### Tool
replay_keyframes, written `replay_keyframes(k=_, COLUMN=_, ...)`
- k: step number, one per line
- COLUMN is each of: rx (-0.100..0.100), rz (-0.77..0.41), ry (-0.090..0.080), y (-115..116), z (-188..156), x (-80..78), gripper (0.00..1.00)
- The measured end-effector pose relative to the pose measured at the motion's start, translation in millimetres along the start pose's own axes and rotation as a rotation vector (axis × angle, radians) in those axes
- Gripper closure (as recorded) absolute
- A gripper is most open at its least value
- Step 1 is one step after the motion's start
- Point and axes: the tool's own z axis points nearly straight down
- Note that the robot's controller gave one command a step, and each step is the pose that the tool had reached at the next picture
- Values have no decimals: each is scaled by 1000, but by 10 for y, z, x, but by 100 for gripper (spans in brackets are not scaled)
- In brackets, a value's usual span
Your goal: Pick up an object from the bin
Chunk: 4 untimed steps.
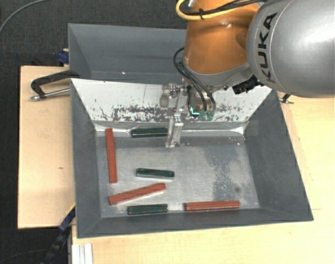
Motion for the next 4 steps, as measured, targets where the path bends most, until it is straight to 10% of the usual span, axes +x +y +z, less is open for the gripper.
replay_keyframes(k=1, rx=1, rz=-203, ry=1, y=290, z=1556, x=315, gripper=0)
replay_keyframes(k=2, rx=0, rz=-284, ry=-7, y=2, z=1751, x=437, gripper=0)
replay_keyframes(k=3, rx=0, rz=-284, ry=-7, y=5, z=1750, x=436, gripper=100)
replay_keyframes(k=4, rx=3, rz=-757, ry=-16, y=-266, z=208, x=180, gripper=100)
